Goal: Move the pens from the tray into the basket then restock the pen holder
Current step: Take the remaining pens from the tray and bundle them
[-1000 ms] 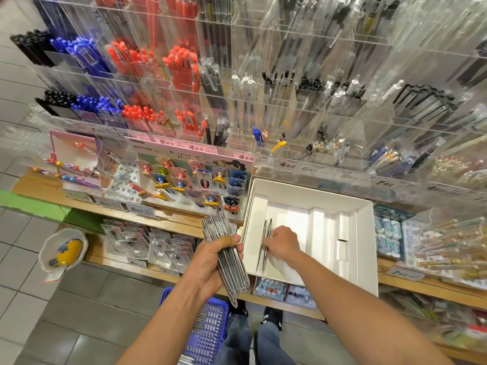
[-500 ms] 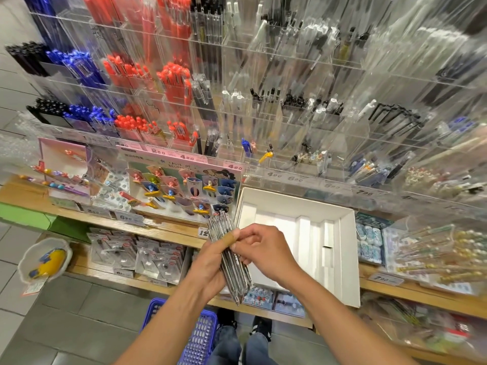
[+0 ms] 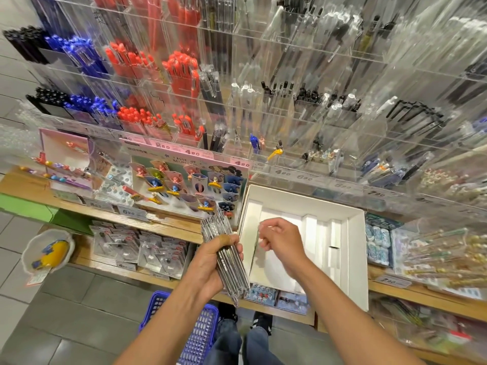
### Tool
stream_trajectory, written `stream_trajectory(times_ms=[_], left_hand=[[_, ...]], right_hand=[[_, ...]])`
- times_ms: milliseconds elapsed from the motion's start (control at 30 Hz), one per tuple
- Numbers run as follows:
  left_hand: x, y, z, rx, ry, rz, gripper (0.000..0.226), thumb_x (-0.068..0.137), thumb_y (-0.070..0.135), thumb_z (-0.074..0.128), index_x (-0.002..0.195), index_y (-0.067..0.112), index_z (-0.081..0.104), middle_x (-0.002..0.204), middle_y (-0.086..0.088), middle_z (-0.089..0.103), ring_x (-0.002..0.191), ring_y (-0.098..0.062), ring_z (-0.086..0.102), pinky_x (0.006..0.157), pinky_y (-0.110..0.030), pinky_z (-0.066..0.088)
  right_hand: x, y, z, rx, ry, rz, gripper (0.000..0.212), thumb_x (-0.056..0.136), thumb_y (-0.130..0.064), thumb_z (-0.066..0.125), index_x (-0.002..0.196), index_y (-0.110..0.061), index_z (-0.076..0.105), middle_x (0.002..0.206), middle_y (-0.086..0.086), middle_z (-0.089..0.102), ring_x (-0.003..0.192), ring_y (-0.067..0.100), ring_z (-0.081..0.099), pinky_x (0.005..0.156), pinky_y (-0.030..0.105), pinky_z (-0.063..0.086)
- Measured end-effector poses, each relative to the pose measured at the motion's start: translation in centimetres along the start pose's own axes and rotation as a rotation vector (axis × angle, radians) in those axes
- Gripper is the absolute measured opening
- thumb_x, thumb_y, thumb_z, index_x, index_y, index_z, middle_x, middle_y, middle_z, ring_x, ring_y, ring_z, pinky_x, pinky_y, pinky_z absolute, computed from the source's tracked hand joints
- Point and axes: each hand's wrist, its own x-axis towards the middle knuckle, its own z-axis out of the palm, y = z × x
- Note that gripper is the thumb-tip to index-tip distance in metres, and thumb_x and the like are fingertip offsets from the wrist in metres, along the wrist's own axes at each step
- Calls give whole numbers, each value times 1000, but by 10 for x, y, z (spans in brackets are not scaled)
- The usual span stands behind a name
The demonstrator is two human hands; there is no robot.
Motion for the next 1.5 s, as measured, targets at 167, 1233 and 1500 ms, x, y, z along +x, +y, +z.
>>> stream_trajectory(times_ms=[167,1233,1500], left_hand=[[3,3,-9,-41,12,-16,18,68,3,67,85,0,62,69,-12,61,59,-18,61,59,-28,56],[-44,-29,-61,-54,155,144,26,65,6,76,88,-5,70,79,-17,69,66,-22,67,61,-32,59],[-70,-67,-61,-166,223,213,39,68,5,68,104,-9,63,82,-17,73,66,-20,69,63,-31,59]], right_hand=[[52,41,10,-499,55,210,10,74,-6,61,74,-16,63,70,1,52,66,22,54,60,28,41],[56,81,-5,-1056,-121,-31,23,85,-19,59,97,-12,41,86,4,53,70,20,49,57,29,37],[44,62,-39,-712,-178,-16,36,88,-14,55,56,-16,38,52,-1,36,47,16,35,48,26,25]])
